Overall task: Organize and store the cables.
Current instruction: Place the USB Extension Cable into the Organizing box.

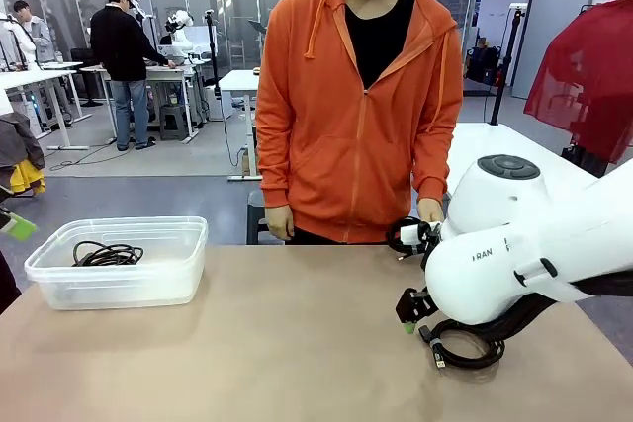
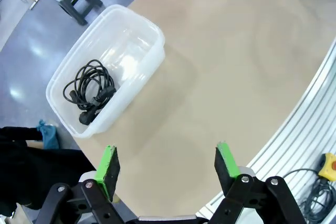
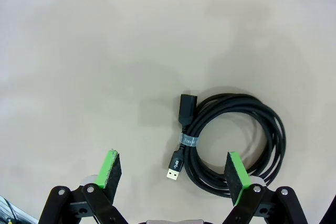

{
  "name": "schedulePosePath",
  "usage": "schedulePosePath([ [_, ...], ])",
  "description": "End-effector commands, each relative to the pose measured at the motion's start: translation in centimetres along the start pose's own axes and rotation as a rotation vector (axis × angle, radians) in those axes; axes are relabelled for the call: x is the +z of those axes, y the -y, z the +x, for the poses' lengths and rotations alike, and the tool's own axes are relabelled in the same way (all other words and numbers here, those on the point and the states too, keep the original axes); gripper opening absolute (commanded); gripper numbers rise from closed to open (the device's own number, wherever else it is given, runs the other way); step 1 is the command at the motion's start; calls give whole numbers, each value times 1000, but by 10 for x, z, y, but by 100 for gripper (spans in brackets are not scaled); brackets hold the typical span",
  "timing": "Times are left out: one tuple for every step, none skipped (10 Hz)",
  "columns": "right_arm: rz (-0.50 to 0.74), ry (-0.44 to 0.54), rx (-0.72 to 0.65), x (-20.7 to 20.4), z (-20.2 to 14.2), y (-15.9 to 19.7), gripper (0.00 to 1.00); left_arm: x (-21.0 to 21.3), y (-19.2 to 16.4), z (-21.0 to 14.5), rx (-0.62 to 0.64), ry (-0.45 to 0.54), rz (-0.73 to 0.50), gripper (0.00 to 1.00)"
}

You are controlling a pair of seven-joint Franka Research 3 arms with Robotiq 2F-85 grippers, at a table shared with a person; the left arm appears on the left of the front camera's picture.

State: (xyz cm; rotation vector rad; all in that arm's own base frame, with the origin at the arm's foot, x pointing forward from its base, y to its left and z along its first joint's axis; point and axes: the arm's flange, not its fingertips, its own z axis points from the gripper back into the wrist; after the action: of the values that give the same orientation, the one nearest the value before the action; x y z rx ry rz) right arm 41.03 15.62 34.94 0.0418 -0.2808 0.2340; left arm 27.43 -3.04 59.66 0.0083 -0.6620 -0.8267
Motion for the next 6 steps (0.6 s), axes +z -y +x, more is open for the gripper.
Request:
schedulePosePath([
  [-7, -26, -61, -18, -37, 0, 100, 1, 0, 3, 3, -3, 16, 92],
  [-17, -51, -68, -25, -39, 0, 100, 1, 0, 3, 3, -3, 16, 92],
  [-16, -56, -73, -30, -40, 1, 100, 1, 0, 3, 3, -3, 16, 92],
  [-18, -54, -77, -36, -42, 1, 100, 1, 0, 3, 3, -3, 16, 92],
  [-18, -46, -74, -41, -42, 1, 100, 1, 0, 3, 3, -3, 16, 92],
  [-21, -41, -79, -45, -42, 2, 100, 1, 0, 3, 3, -3, 16, 92],
])
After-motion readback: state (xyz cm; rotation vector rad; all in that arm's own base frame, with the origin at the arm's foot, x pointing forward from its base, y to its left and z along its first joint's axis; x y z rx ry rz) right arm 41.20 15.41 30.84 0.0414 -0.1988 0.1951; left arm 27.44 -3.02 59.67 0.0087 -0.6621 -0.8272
